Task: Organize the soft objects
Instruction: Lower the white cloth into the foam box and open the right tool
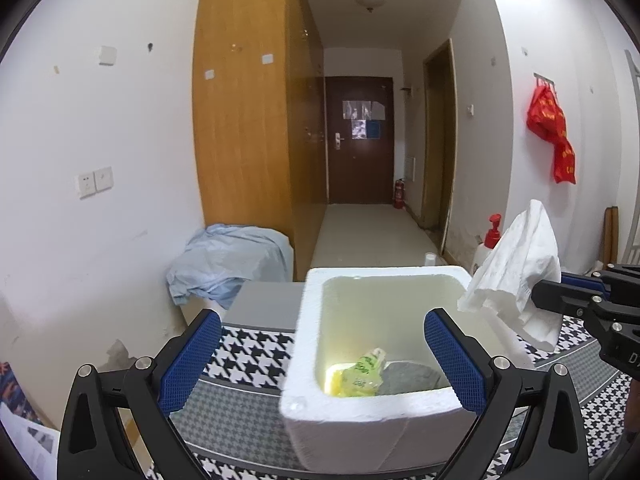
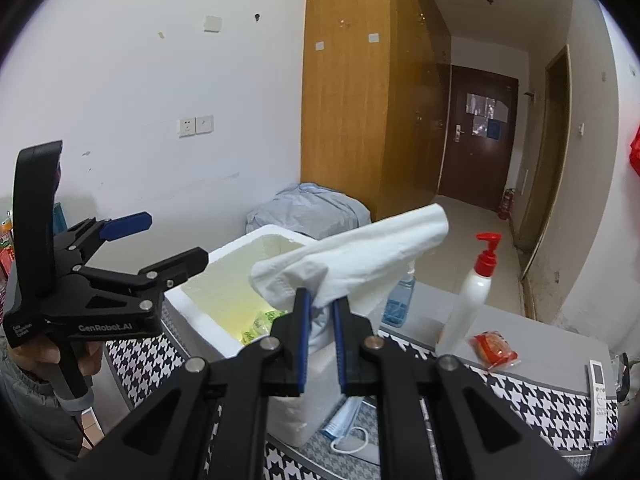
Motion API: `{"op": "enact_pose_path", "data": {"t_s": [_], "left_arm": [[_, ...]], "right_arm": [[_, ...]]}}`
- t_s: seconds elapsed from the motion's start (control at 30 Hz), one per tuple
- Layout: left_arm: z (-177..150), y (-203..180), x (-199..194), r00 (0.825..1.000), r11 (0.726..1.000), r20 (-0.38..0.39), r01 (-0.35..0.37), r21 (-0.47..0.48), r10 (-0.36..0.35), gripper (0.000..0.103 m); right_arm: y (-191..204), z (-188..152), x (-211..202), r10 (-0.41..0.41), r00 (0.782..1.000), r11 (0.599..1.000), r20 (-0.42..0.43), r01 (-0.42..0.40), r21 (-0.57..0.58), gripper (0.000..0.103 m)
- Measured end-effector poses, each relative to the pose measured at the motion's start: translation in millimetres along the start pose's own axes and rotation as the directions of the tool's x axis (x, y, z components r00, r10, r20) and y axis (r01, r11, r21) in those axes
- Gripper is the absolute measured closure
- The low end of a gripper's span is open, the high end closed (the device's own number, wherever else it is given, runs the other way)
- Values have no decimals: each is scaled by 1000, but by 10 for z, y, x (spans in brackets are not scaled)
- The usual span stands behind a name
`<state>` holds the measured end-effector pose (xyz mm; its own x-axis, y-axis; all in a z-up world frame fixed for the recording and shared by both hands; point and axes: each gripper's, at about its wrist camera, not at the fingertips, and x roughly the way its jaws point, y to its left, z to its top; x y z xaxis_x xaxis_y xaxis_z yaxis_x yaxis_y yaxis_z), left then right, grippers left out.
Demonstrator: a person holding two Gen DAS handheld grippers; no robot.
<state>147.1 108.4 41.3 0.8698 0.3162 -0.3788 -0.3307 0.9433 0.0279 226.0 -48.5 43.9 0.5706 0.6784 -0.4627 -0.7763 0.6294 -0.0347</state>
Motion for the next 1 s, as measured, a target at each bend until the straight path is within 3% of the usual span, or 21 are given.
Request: {"op": "enact_pose_path", "data": {"t_s": [0.83, 0.93, 0.97, 1.0], "left_arm": [[-98, 344, -119, 998, 997, -1, -58, -42, 58, 1], [-105, 382, -128, 998, 997, 2, -60, -53, 60, 1], [-110, 386, -126, 998, 997, 2, -61, -52, 61, 1], [-112, 384, -124, 998, 997, 1, -64, -51, 64, 1]], "right_arm": [[194, 123, 517, 85, 992, 996, -97, -86, 0, 87], [181, 104, 596, 86, 989, 996, -119, -87, -2, 66], [172, 97, 613, 91, 988, 996, -126, -91, 7, 50], [162, 90, 623, 97, 987, 995, -129, -96, 16, 42]]}}
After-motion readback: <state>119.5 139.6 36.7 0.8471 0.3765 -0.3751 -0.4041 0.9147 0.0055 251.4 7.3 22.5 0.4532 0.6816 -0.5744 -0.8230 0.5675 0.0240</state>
